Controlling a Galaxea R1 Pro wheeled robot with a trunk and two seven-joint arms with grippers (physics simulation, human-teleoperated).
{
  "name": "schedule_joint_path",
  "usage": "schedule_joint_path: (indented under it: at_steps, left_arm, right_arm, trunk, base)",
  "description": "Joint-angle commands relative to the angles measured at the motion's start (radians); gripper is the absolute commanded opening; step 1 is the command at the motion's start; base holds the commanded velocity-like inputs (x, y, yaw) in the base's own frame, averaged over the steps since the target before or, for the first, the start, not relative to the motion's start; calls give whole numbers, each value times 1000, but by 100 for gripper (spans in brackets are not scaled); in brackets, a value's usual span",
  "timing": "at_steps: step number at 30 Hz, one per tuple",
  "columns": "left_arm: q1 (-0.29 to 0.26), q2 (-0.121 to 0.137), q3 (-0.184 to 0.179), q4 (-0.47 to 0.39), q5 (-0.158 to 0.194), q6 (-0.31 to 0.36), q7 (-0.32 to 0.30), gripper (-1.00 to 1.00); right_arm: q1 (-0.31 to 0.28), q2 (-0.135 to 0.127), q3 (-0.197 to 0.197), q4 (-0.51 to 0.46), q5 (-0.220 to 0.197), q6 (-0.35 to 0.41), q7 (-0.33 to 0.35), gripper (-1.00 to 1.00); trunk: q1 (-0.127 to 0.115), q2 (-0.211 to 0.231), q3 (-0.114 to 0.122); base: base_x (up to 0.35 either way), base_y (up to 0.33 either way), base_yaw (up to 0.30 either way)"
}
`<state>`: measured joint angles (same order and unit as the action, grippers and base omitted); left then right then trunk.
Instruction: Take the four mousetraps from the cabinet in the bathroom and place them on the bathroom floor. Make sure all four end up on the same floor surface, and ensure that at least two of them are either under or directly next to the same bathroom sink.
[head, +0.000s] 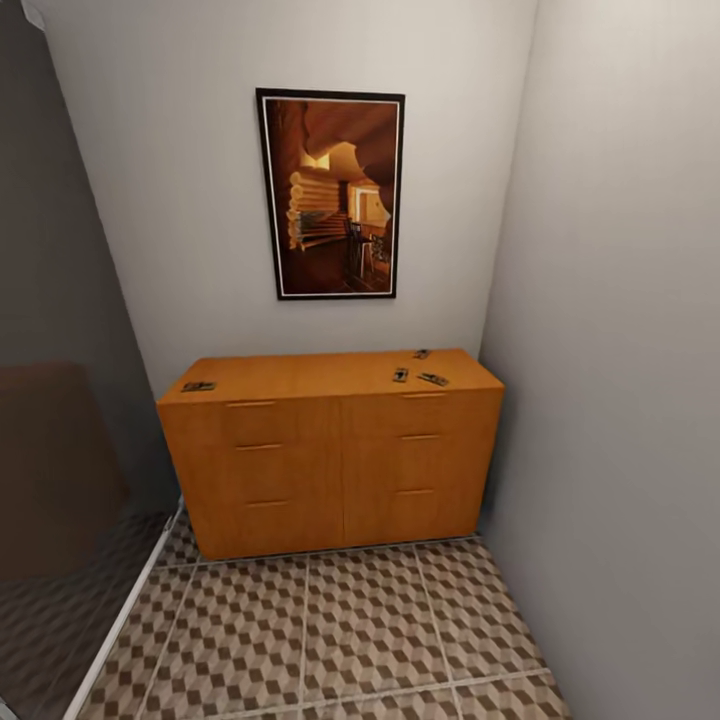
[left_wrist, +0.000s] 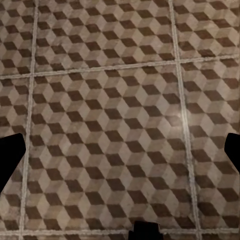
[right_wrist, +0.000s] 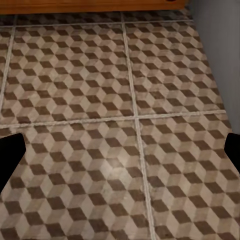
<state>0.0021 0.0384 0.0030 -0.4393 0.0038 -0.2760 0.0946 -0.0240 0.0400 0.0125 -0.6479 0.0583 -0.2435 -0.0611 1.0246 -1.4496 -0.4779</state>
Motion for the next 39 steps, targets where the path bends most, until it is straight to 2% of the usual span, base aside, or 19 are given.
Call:
schedule_joint_path:
  at_steps: [1,10,39]
  left_arm:
    - [0,0,0,-1,0,-2,2,100]
    - [0,0,0,-1,0,-2,2,100]
    - [1,0,-1,-1,1,-2,2,100]
  right_arm:
    - [-1,0,1,1,6,-2,-6,100]
    - [-1,0,1,1,6,-2,-6,100]
    - [-1,1,2,1,6,-2,-6,100]
  trunk:
    - [0,0,-1]
    - [0,0,-1]
    - [0,0,-1]
  base:
    - [228,0,0]
    - [136,0,0]
    - [4,0,50]
